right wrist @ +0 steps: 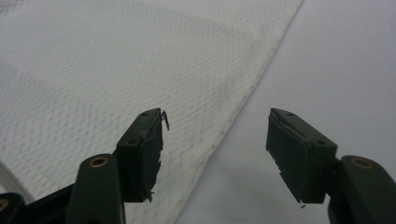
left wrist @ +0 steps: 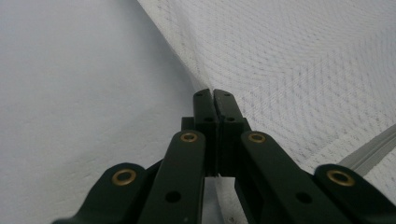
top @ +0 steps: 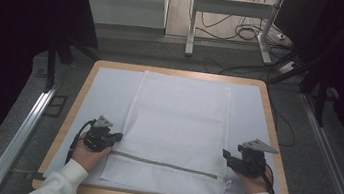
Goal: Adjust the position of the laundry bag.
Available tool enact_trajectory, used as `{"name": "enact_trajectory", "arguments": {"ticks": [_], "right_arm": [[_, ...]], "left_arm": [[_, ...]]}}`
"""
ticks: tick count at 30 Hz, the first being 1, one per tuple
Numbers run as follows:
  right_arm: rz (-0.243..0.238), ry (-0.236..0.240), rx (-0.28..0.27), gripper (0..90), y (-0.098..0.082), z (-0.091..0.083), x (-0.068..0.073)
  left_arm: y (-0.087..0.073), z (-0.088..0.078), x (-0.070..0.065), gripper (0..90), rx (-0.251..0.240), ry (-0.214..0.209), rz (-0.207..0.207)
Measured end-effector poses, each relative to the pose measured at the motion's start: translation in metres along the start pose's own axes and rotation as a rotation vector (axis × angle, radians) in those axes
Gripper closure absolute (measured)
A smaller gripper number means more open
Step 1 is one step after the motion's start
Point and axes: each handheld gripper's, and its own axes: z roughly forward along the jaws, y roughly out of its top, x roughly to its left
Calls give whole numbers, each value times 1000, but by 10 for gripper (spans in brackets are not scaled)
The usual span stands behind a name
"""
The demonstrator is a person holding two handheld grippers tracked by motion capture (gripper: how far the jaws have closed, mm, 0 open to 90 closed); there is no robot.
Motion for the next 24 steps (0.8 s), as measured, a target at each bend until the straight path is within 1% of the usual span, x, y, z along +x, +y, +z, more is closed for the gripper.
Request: {"name": "enact_trajectory", "arguments": {"ticks": [2,5,7,8,9,11,14,16,17,18,19,21,24], "right_arm": [[-12,8,36,392,4,8,3],[-22,4,91,412,8,20,8],[-28,-15,114,409,9,24,11],[-28,-15,114,409,9,24,11],[-37,-27,125,397,9,23,15],[-24,-31,131,373,7,21,16],[-3,-28,161,358,3,21,17],[14,-25,184,358,0,23,17],[12,-29,180,369,0,23,17],[9,-30,182,387,0,23,17],[-2,-33,184,430,0,24,18],[-39,-54,182,507,0,25,19],[-59,-34,185,675,2,26,22]], "left_arm": [[0,0,0,900,-2,1,1],[0,0,0,900,-1,0,-2],[-1,0,0,900,-3,0,-2],[-1,0,0,900,-3,0,-2],[-1,-1,0,900,-3,0,1],[-1,-1,0,900,-4,0,0],[-1,-1,0,900,-4,-1,0],[-1,0,-1,900,-2,0,2],[-1,0,-1,900,-2,0,3],[-1,0,-1,900,-1,1,4],[-1,0,-1,900,0,-1,3],[-1,1,-1,900,2,-2,3],[-1,1,-1,900,2,-1,4]]}}
